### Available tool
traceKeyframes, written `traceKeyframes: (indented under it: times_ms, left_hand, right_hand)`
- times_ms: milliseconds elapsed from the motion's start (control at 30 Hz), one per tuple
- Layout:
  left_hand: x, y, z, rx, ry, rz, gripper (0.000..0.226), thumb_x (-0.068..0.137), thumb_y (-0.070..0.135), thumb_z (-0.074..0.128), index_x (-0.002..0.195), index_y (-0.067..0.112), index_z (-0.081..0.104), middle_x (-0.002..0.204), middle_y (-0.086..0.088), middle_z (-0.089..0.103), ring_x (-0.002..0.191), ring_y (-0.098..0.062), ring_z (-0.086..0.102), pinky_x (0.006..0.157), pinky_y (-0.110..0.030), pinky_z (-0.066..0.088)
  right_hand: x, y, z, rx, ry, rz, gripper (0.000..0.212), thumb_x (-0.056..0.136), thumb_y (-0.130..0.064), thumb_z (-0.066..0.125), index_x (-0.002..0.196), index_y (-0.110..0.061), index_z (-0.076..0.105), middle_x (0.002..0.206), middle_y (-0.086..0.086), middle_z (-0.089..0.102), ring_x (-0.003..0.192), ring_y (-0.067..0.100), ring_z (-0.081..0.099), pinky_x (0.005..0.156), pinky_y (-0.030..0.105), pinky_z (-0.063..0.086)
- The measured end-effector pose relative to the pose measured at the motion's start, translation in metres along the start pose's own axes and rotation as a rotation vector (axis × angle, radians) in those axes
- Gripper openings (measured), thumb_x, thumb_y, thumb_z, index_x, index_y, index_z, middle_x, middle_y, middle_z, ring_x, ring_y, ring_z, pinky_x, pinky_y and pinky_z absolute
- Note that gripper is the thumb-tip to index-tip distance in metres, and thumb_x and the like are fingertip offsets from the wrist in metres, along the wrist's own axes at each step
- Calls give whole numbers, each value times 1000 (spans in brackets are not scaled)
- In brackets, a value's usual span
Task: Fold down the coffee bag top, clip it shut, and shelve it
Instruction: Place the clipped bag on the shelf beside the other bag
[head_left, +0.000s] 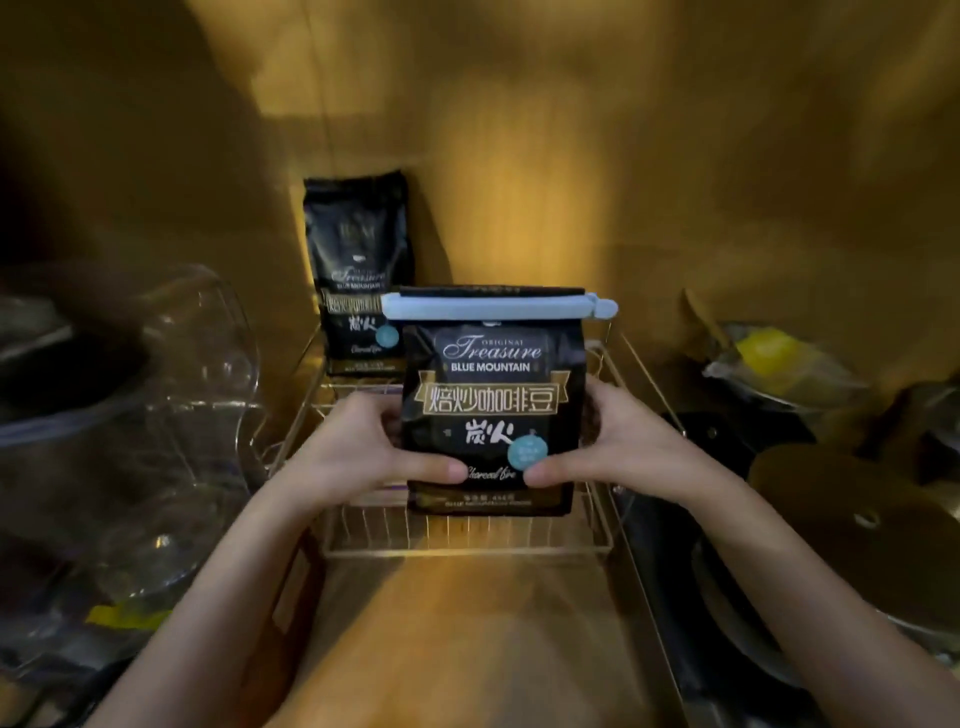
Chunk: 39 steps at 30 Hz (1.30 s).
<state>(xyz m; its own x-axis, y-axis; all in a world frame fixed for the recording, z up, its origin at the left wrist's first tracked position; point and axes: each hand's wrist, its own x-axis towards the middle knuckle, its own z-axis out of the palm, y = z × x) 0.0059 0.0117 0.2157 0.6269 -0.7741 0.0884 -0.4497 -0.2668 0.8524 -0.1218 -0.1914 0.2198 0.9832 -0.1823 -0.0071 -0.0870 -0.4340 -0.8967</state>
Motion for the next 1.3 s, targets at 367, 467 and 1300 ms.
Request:
traceKeyframes:
  times_ms: [367,467,1300]
  left_hand:
    - [86,17,-22,-65,414,163,51,55,35,78,100,16,67,89,11,69,81,1,65,69,-13,51]
    - [110,-1,-12,-90,498,166,44,64,23,78,105,12,65,91,5,69,79,4,64,67,-8,49]
    - [170,-86,54,446,544,239,82,78,-7,59,139,-1,5,148,-26,-3,138,-29,-4,111,-21,-4]
  right_hand:
    - [82,-23,-33,227,317,-204,64,65,-4,77,122,-12,49,105,-9,60,93,0,60,73,13,54]
    - [108,-6,-29,301,367,-179,65,65,-5,77,123,-15,49,104,-12,60,99,6,59,79,22,55]
    - [187,89,-2,335,362,-15,52,72,-10,74,114,-25,47,107,-4,64,102,14,61,86,36,53]
